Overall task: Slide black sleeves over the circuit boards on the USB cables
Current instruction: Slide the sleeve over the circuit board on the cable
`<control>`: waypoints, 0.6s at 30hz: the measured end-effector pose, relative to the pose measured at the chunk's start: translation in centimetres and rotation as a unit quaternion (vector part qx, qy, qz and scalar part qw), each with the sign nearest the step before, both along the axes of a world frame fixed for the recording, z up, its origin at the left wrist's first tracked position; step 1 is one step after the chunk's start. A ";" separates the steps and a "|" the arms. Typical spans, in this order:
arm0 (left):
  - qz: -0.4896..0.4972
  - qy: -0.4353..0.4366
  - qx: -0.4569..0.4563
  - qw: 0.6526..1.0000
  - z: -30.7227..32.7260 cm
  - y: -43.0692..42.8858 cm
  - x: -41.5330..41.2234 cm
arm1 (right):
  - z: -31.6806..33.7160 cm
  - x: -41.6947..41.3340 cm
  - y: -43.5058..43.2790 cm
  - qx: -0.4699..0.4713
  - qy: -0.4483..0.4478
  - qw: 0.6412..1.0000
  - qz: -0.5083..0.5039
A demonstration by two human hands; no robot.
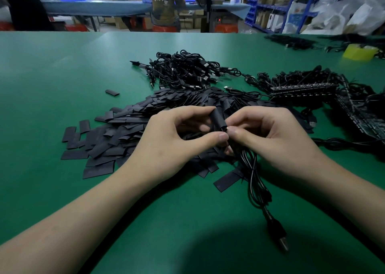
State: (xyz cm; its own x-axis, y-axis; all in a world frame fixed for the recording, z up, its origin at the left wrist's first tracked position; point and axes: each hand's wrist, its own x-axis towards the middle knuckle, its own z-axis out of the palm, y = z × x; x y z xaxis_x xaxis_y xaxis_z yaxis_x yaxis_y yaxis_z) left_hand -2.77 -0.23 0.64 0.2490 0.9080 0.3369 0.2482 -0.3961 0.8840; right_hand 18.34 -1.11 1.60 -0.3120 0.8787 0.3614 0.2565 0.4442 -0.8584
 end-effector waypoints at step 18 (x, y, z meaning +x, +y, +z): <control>-0.066 -0.069 -0.063 0.993 -0.3 0.1 0.3 | 0.4 0.2 -0.5 0.197 -0.170 0.963 -0.070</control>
State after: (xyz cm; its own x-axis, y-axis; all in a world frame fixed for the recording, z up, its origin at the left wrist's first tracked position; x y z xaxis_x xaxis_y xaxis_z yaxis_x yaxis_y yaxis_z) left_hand -2.50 -0.17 0.38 0.3270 0.9079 0.2624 0.0743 -0.3015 0.9506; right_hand 18.55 -1.59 2.01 -0.3586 0.7366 0.5734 0.5743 0.6584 -0.4865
